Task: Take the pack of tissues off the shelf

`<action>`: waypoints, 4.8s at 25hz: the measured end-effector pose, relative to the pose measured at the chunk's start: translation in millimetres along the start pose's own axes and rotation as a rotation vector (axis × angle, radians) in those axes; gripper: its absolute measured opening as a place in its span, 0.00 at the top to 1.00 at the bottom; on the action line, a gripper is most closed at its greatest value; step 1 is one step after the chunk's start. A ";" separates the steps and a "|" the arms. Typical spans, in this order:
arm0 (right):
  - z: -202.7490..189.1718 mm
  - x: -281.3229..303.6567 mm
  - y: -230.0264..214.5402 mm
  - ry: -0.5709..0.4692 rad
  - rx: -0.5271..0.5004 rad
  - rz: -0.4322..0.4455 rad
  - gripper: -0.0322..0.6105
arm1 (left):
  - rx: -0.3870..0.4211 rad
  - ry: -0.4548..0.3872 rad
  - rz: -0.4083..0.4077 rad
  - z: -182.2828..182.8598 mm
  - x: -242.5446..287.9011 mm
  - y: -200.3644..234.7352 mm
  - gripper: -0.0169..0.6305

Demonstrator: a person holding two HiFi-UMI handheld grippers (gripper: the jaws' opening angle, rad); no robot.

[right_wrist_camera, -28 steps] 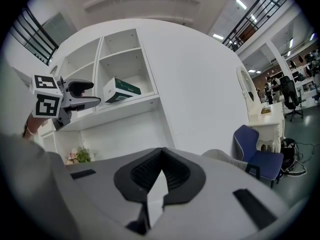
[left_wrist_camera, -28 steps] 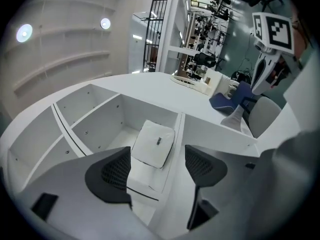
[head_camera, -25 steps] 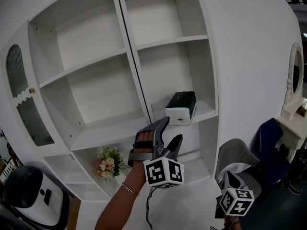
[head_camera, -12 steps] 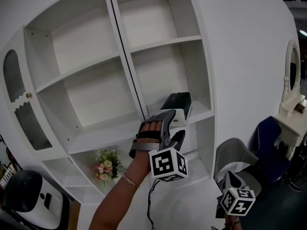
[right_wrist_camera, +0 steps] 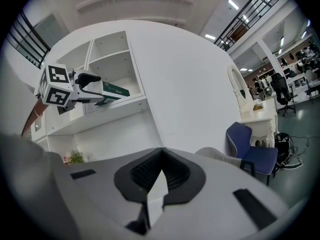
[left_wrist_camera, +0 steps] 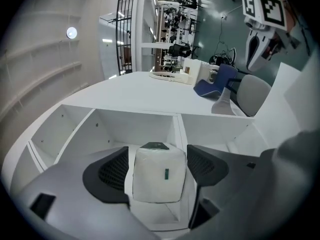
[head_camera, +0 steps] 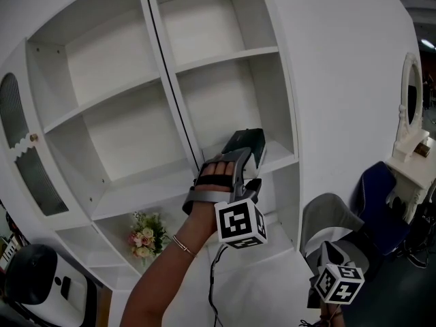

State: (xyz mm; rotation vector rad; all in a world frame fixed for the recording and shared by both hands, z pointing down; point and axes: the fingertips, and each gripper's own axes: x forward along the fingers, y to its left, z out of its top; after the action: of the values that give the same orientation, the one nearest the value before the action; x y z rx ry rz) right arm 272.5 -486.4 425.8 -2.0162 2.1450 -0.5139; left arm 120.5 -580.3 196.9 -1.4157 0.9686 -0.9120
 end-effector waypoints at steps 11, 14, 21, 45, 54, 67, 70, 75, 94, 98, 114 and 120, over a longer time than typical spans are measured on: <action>1.1 7.6 -3.6 0.006 -0.002 0.004 0.94 | -0.013 0.015 -0.039 -8.3 9.4 -0.1 0.43; -0.6 10.2 -3.0 0.013 -0.002 0.007 0.94 | -0.020 0.016 -0.046 -11.4 10.3 0.4 0.43; -4.4 12.7 -2.1 0.021 0.000 0.011 0.94 | 0.009 0.035 -0.031 -23.5 17.3 -3.4 0.44; -0.5 8.0 -2.0 0.016 -0.017 -0.010 0.94 | -0.003 0.085 -0.021 -31.3 19.1 0.4 0.49; 6.4 2.3 4.0 0.010 -0.049 -0.006 0.94 | -0.091 0.052 -0.041 -24.1 0.3 6.6 0.49; 14.7 -15.7 20.4 0.009 -0.119 0.004 0.94 | -0.338 -0.093 0.127 -12.4 -40.5 35.4 0.51; 17.9 -23.3 20.6 -0.001 -0.128 -0.007 0.94 | -0.411 -0.141 0.175 -4.9 -51.4 39.4 0.51; 22.5 -38.4 15.4 -0.014 -0.142 -0.039 0.94 | -0.585 -0.271 0.216 17.5 -69.8 39.3 0.51; 12.2 -91.1 -7.8 -0.019 -0.127 -0.162 0.94 | -1.044 -0.503 -0.069 68.4 -131.0 -29.9 0.52; 3.4 -89.4 5.1 0.006 -0.139 -0.137 0.94 | -1.138 -0.445 -0.123 50.3 -133.5 -61.5 0.52; -31.1 -36.8 101.9 0.064 -0.279 0.095 0.94 | -1.500 0.048 -0.007 -96.2 -176.9 -183.3 0.52; -44.7 -11.0 147.3 0.063 -0.323 0.214 0.94 | -1.542 0.214 0.114 -140.1 -209.9 -213.6 0.52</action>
State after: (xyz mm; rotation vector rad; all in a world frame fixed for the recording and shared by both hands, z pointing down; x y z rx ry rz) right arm 120.2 -463.8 414.7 -1.9006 2.5855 -0.2129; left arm -73.3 -429.7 418.5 -2.4501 2.0827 -0.0588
